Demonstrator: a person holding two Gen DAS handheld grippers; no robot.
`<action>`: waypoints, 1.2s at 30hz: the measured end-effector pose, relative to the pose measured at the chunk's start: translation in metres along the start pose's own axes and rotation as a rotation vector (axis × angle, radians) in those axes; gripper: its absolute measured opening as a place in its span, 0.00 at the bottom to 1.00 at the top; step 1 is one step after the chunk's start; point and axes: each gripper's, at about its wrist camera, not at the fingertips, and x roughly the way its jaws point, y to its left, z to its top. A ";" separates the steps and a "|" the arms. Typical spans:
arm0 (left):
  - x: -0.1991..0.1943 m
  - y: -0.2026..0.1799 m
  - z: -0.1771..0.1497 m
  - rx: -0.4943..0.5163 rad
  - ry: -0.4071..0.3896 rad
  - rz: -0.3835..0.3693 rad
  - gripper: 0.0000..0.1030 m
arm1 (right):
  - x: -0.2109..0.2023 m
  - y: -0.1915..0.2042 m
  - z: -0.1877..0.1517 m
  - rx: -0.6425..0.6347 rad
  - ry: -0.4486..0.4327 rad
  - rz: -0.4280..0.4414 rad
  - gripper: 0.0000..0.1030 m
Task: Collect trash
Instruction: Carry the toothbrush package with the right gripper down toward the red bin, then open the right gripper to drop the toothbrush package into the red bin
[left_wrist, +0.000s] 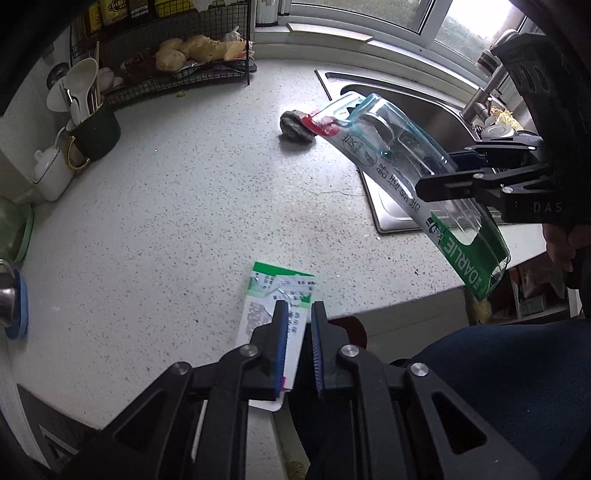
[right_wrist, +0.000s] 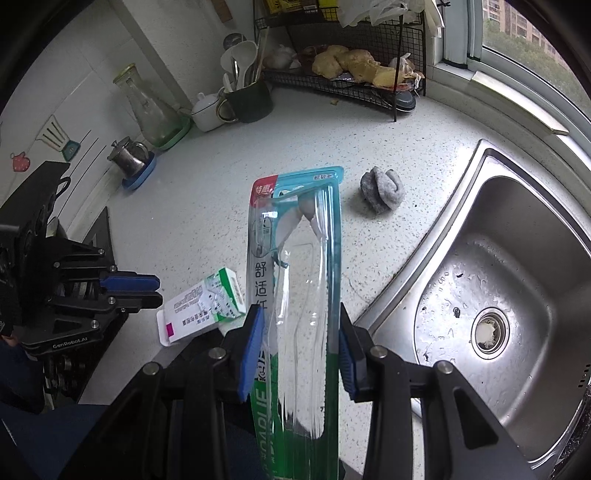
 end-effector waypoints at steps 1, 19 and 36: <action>-0.003 -0.009 -0.006 -0.004 -0.005 0.013 0.10 | -0.005 0.002 -0.007 -0.014 -0.005 0.007 0.33; 0.001 -0.155 -0.109 -0.114 0.002 0.123 0.10 | -0.045 0.016 -0.162 -0.176 0.037 0.095 0.33; 0.109 -0.158 -0.166 -0.169 0.133 0.046 0.10 | 0.069 0.021 -0.231 -0.093 0.309 0.099 0.33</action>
